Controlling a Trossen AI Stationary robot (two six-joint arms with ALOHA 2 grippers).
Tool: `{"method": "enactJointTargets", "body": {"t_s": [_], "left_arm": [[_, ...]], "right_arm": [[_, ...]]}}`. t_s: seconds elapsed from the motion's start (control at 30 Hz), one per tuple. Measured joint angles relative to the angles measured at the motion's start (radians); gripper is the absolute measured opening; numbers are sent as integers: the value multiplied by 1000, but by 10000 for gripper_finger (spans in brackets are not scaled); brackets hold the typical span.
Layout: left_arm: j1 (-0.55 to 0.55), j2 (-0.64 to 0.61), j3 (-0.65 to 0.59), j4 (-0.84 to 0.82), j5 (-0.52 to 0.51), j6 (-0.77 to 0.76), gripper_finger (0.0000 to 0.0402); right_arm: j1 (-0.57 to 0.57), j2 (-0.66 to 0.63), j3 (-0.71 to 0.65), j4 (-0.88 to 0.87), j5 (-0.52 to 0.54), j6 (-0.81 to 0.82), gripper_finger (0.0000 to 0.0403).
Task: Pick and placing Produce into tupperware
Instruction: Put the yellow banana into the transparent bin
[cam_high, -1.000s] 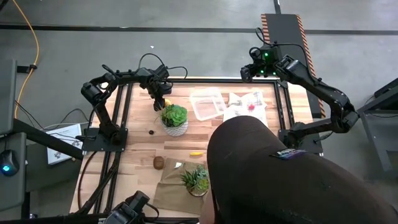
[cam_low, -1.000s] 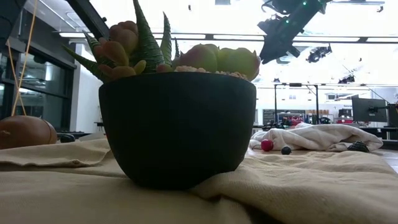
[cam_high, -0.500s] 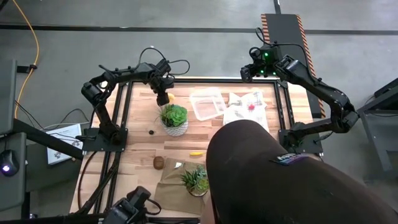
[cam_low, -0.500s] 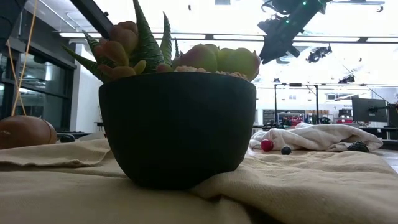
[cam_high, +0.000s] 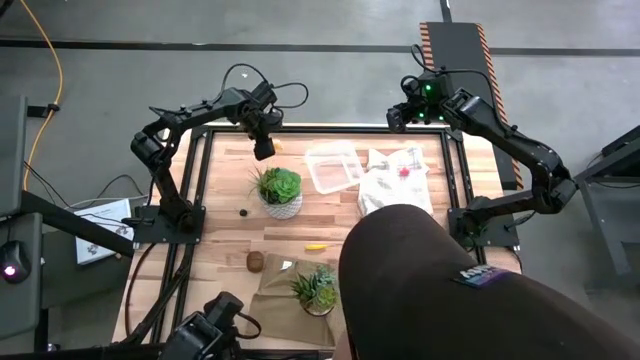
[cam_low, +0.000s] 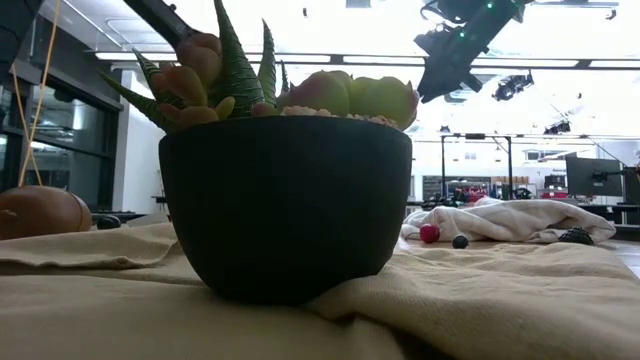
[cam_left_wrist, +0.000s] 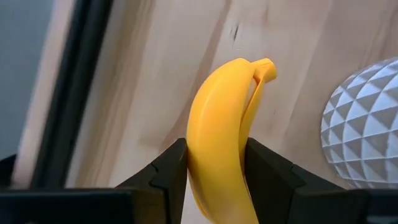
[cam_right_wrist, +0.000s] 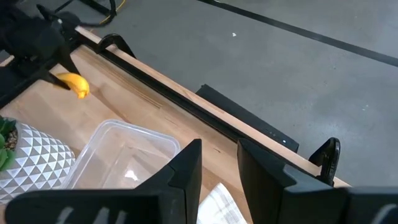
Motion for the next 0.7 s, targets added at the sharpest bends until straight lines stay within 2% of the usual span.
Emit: {"method": "enactJointTargets", "body": {"t_s": [0.7], "left_arm": [[0, -1, 376, -202, 10, -29, 129]], "right_arm": [[0, 0, 0, 60, 0, -19, 94]]}}
